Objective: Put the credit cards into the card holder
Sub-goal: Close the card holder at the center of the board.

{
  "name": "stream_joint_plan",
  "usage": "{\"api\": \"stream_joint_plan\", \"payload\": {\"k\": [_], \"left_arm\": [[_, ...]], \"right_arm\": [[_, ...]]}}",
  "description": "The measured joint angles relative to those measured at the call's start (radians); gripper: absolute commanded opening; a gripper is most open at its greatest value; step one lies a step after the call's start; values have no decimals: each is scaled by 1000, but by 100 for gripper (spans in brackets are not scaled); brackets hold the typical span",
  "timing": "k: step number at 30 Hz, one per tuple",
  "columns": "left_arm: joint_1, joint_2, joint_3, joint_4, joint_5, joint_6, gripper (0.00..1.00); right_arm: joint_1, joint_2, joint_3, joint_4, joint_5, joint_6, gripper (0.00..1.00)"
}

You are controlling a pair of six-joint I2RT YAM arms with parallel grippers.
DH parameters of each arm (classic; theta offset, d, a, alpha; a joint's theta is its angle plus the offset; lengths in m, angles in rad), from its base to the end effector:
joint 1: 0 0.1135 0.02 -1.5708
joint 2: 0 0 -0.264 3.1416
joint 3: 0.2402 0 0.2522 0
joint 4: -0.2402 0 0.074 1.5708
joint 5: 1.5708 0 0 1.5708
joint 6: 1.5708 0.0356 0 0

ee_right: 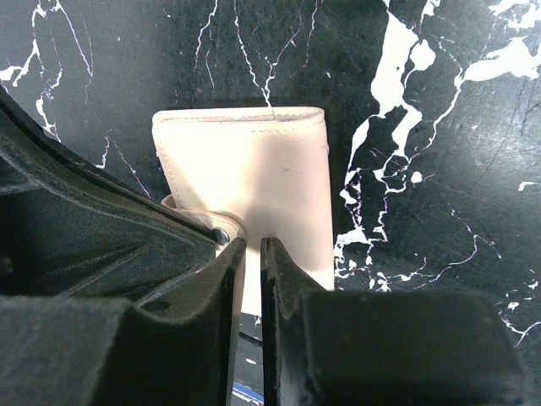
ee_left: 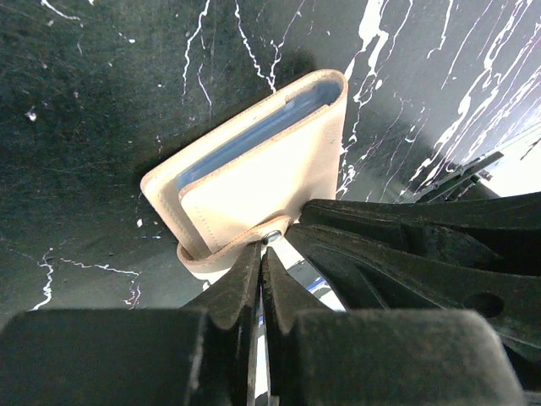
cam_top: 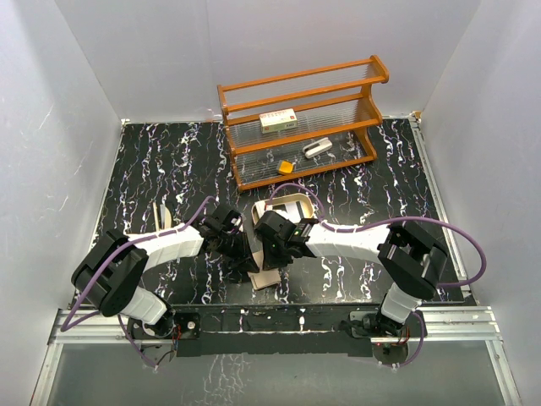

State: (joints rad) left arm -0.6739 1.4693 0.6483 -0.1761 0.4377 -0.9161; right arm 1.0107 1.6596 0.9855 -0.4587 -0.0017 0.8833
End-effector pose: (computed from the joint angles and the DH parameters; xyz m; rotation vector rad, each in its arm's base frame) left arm 0.1951 -0.1751 0.1485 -0.1592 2.8621 -1.0479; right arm 0.1693 0.2701 0.1712 -0.1814 2.8364 0.5149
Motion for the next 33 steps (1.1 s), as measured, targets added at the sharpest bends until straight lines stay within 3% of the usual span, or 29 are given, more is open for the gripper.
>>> {"api": "stream_joint_plan", "payload": {"k": [16, 33], "left_arm": [[-2, -142, -18, 39, -90, -57, 0], [-2, -74, -61, 108, -28, -57, 0]], "right_arm": [[2, -8, -21, 29, -2, 8, 11], [2, -13, -33, 47, -5, 9, 11]]}}
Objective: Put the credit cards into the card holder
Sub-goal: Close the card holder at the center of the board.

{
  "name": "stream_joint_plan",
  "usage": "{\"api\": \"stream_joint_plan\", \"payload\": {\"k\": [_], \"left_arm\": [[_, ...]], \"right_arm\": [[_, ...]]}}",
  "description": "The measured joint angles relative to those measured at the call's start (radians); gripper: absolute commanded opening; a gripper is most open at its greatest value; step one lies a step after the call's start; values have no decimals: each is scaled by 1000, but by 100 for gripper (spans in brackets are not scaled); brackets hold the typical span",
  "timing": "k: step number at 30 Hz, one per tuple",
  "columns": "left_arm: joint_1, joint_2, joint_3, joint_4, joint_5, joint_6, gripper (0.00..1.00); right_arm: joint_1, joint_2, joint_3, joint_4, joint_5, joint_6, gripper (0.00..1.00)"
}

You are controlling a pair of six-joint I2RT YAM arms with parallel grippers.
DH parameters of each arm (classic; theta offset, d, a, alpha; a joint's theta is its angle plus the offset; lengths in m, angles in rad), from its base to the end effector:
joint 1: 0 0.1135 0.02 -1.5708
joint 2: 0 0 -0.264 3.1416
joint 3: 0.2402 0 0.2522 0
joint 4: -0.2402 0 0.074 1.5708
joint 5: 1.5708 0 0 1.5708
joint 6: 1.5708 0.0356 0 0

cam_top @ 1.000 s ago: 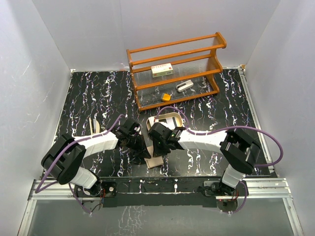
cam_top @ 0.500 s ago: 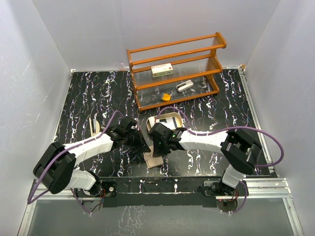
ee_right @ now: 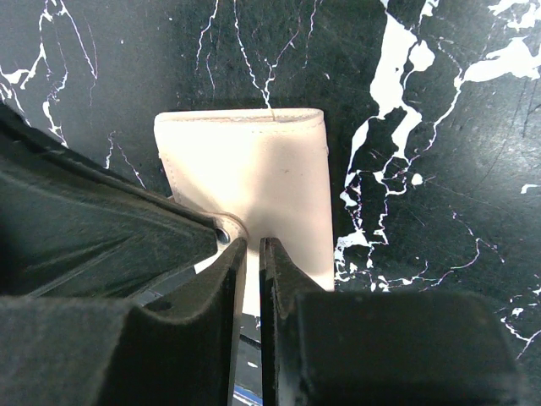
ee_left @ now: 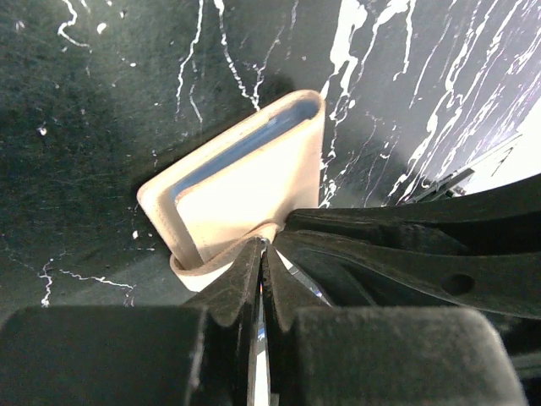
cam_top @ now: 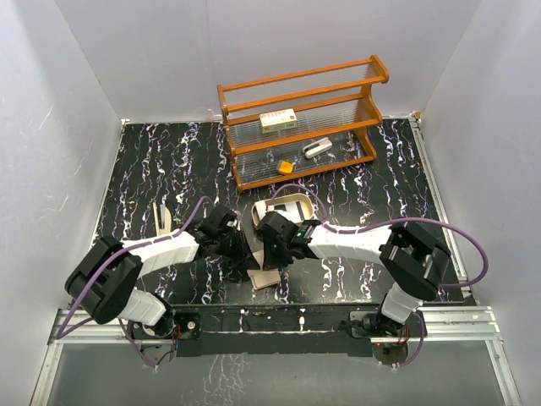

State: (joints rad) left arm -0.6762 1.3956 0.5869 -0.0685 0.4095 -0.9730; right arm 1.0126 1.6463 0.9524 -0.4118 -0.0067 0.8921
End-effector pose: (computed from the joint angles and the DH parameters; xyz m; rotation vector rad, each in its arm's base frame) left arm 0.1898 -0.1705 0.1557 -0.2021 2.7455 -1.1155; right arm 0.1670 0.2680 0.1683 -0.1724 2.8205 0.5508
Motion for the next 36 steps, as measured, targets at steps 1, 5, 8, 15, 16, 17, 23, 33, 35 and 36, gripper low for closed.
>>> {"api": "stream_joint_plan", "payload": {"k": [1, 5, 8, 15, 16, 17, 23, 33, 35, 36], "left_arm": [[0, 10, -6, 8, 4, 0, 0], [7, 34, -10, 15, 23, 2, 0], [8, 43, -8, 14, 20, 6, 0], [7, 61, 14, -16, 18, 23, 0], [7, 61, 16, -19, 18, 24, 0], [7, 61, 19, -23, 17, 27, 0], [-16, 47, 99, -166, -64, 43, 8], [-19, -233, 380, -447, -330, 93, 33], [-19, -280, 422, -486, -368, 107, 42], [-19, -300, 443, -507, -386, 117, 53]], "right_arm": [[0, 0, 0, 0, 0, 0, 11], [0, -6, -12, 14, 0, 3, 11], [0, -12, -24, 29, -1, 5, 11], [-1, -31, -63, 80, -3, 7, 11], [-1, -32, -65, 83, -4, 7, 11], [-1, -33, -66, 84, -4, 7, 11], [2, -44, -55, 73, 1, 1, 37], [8, -302, 54, -131, 129, -27, 73], [8, -371, 82, -148, 157, -30, 85], [8, -399, 97, -159, 171, -35, 92]]}}
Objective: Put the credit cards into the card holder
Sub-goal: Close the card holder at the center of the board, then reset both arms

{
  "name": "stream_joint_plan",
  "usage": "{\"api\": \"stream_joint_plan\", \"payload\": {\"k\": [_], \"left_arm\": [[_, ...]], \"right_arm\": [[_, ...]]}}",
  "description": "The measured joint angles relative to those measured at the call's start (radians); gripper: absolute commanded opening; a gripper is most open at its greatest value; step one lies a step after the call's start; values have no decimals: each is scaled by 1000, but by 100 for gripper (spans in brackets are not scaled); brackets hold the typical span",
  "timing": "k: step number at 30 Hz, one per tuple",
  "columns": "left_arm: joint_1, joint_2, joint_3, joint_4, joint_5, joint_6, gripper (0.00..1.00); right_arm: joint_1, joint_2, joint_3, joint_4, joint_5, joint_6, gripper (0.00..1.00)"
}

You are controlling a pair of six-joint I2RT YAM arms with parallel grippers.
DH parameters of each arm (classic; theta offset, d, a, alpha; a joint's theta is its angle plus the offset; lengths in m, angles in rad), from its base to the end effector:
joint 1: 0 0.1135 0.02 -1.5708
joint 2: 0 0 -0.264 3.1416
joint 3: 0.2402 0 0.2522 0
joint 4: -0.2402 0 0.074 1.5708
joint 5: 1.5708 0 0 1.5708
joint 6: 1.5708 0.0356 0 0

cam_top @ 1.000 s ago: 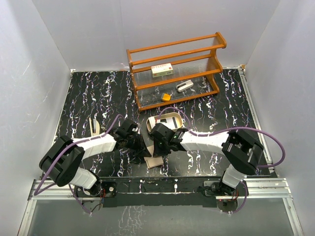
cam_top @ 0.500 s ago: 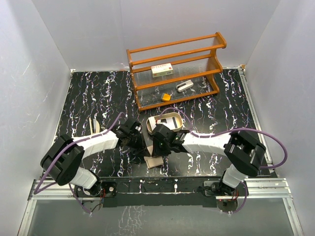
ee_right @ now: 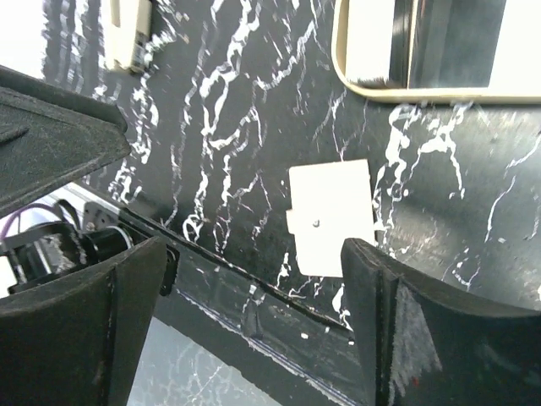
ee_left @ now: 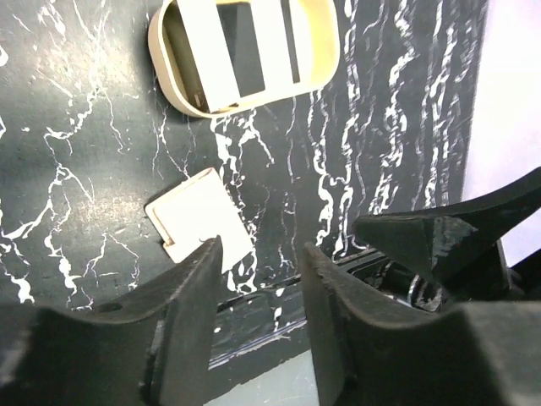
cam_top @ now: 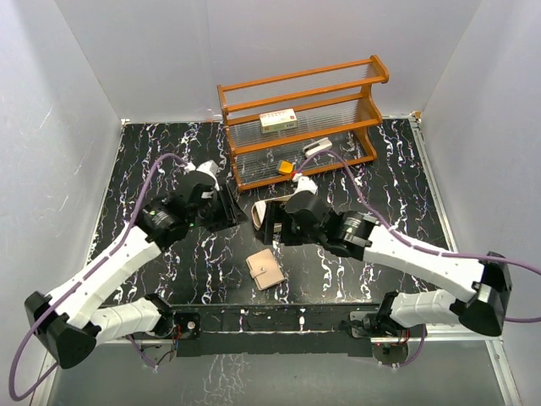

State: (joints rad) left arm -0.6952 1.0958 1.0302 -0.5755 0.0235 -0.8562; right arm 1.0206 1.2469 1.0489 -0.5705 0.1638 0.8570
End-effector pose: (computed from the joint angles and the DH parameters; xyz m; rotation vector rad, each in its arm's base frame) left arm 0.1803 -0.1515 0.3265 -0.1757 2.3513 -0.8477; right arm 0.1442 0.2241 0.2986 -0.1150 2.4457 0.7187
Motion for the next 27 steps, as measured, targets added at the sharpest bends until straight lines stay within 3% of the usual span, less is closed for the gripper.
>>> {"api": "stream_joint_plan", "payload": {"k": [1, 2, 13, 21, 27], "left_arm": [[0, -18, 23, -21, -16, 9, 91], [0, -34, 46, -41, -29, 20, 98], [0, -158, 219, -151, -125, 105, 99], [0, -260, 214, -189, -159, 135, 99], [0, -328, 96, -163, -155, 112, 99]], "right_arm": [[0, -22, 16, -10, 12, -6, 97], [0, -39, 32, -21, 26, -13, 98], [0, -212, 120, -135, 174, 6, 98], [0, -337, 124, -153, 256, 35, 98], [0, -361, 62, -156, 269, 69, 98]]}}
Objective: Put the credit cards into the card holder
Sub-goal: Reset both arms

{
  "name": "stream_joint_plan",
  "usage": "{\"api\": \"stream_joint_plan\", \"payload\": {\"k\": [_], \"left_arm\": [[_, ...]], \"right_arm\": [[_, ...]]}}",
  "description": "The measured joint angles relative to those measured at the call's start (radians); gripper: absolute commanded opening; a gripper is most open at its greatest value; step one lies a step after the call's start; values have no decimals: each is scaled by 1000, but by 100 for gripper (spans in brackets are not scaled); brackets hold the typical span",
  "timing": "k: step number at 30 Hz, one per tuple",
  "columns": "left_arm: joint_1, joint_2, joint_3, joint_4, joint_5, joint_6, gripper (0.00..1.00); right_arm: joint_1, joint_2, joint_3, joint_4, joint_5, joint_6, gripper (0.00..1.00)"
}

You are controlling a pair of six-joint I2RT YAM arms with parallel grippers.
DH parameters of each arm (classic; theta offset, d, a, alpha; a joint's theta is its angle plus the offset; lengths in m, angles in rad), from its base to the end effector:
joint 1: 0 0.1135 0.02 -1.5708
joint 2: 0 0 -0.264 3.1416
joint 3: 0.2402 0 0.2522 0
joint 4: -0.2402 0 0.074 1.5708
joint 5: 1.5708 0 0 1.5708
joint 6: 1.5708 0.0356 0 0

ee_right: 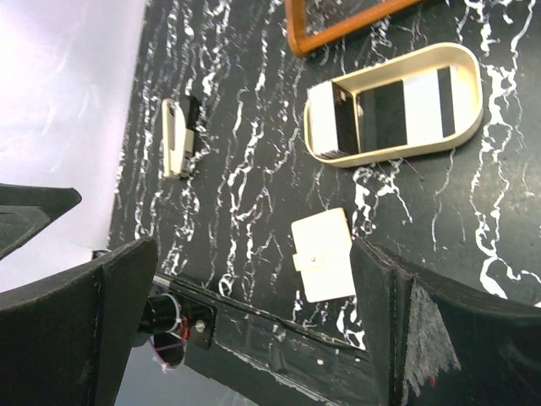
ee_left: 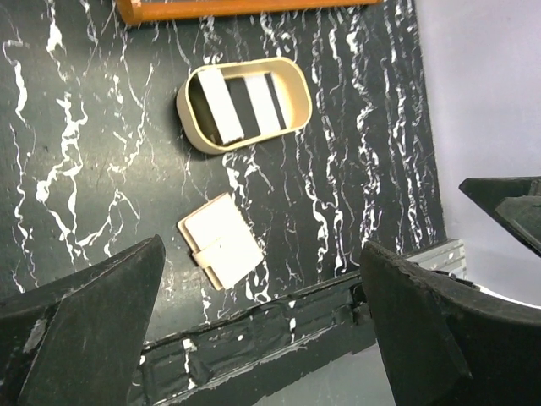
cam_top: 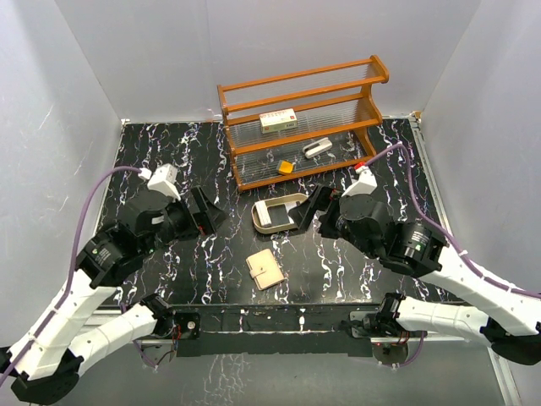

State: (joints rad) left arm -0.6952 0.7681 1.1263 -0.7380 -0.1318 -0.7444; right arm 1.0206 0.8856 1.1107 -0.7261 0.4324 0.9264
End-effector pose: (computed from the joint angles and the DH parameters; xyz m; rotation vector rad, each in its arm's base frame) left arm 0.1105 -0.0861 0.3985 -0.1411 2.0334 -0.8085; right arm 0.1024 0.1385 0.3800 0.1736 2.1046 0.7673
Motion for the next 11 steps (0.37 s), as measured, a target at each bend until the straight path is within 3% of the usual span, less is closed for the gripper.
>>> {"api": "stream_joint_plan", "payload": {"k": [6, 11], "left_arm": [[0, -10, -111, 34, 21, -35, 99], [0, -12, -117, 39, 25, -45, 99]], "right_arm": [[0, 6, -37, -6, -5, 24, 98], [0, 6, -52, -3, -13, 34, 98]]}}
